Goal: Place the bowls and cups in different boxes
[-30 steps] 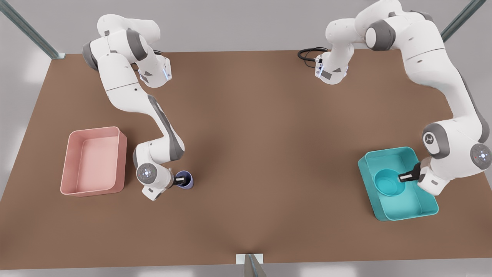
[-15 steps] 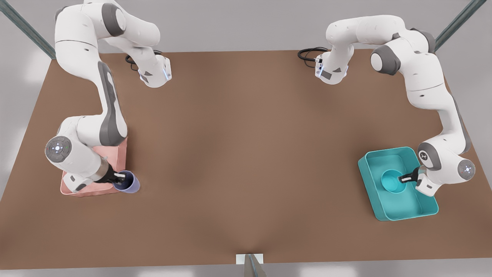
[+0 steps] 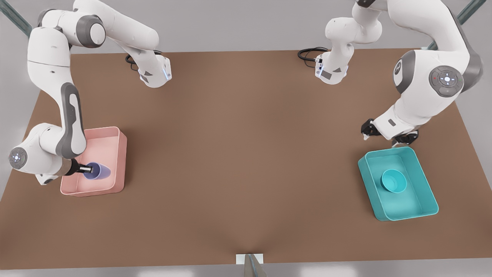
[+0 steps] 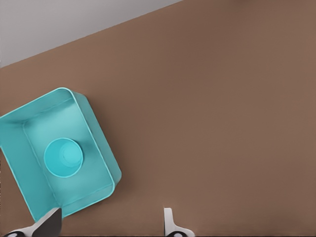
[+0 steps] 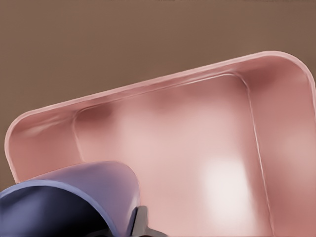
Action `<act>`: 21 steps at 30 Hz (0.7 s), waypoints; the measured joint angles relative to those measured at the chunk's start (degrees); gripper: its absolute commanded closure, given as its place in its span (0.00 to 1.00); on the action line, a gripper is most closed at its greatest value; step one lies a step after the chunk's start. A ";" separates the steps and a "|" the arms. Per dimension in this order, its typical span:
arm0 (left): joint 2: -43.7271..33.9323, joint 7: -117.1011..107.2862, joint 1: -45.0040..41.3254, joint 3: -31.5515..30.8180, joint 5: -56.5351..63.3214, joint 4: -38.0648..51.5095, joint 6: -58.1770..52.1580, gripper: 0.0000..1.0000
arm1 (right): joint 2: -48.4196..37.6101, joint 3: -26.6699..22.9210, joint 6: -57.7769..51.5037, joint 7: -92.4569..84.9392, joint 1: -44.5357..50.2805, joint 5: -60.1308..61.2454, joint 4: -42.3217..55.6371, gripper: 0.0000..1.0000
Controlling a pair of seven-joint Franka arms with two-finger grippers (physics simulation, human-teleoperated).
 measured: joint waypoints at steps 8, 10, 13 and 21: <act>2.21 -2.01 0.29 -1.26 1.07 1.40 -5.77 0.00 | 3.04 0.13 6.46 -4.42 -0.05 -0.34 0.15 0.00; 2.19 -2.39 0.33 -1.33 1.11 1.43 -6.76 0.00 | 3.20 0.21 7.29 -3.81 -0.04 -2.19 0.16 0.00; 2.14 -2.90 0.64 -1.28 1.12 1.44 -7.91 0.00 | 3.24 0.27 7.96 -3.75 -0.04 -2.55 0.34 0.00; 2.20 -3.89 0.66 -1.27 1.42 1.45 -10.10 0.00 | -2.71 0.98 -0.58 -6.35 0.89 -0.30 8.11 0.00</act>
